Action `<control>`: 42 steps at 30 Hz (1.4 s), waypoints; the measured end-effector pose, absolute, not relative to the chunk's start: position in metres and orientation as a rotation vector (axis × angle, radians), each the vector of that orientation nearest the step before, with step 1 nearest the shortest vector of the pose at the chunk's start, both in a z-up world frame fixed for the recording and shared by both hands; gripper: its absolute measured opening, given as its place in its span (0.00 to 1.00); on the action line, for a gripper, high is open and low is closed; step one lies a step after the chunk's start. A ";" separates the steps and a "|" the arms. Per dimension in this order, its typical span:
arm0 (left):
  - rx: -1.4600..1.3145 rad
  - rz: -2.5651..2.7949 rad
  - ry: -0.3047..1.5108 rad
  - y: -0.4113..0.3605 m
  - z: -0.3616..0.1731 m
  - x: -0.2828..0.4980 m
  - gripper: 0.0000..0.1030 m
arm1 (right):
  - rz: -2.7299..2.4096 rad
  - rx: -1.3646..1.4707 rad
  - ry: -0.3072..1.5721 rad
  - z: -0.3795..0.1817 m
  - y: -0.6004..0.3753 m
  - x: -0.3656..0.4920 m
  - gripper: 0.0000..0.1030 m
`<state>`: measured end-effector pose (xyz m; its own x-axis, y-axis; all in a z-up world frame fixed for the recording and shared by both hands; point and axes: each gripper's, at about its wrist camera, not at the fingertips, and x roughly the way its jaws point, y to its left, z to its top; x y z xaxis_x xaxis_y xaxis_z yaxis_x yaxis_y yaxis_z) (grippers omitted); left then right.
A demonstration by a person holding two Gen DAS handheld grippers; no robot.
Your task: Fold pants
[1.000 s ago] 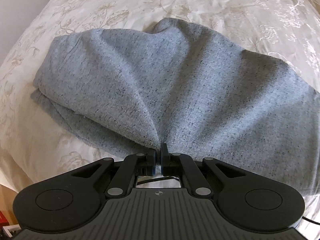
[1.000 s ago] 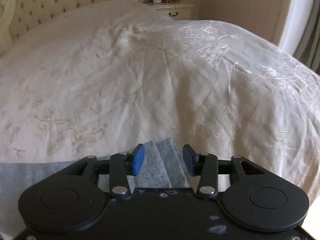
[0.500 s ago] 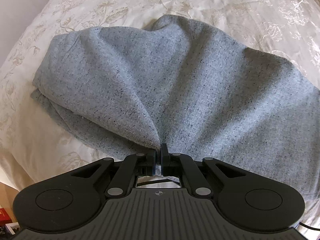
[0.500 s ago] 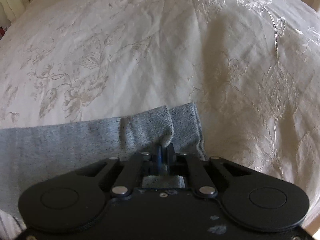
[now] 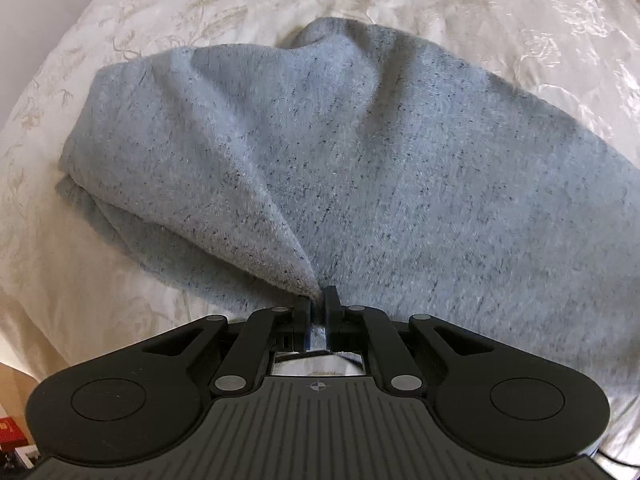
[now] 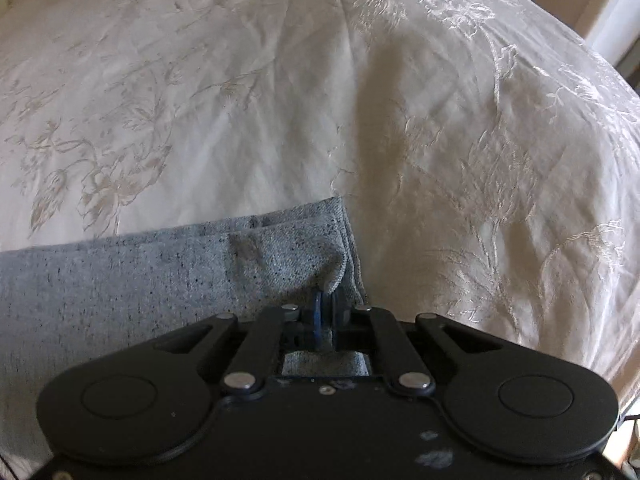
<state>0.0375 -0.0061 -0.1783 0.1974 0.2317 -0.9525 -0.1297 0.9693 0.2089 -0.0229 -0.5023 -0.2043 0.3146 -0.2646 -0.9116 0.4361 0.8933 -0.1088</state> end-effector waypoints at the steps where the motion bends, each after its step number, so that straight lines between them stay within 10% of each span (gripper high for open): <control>1: 0.099 0.244 1.340 -0.007 -0.176 0.034 0.08 | -0.482 0.161 1.167 -0.202 -0.502 -0.021 0.13; 4: 0.150 0.212 1.302 -0.012 -0.165 0.025 0.08 | -0.529 0.146 1.139 -0.194 -0.498 -0.021 0.37; 21: 0.121 0.082 1.238 0.063 -0.127 0.015 0.11 | -0.377 0.153 0.927 -0.112 -0.374 -0.020 0.38; 42: 0.095 0.208 1.268 0.275 -0.138 0.096 0.11 | 0.536 -0.313 0.893 -0.145 0.109 -0.008 0.38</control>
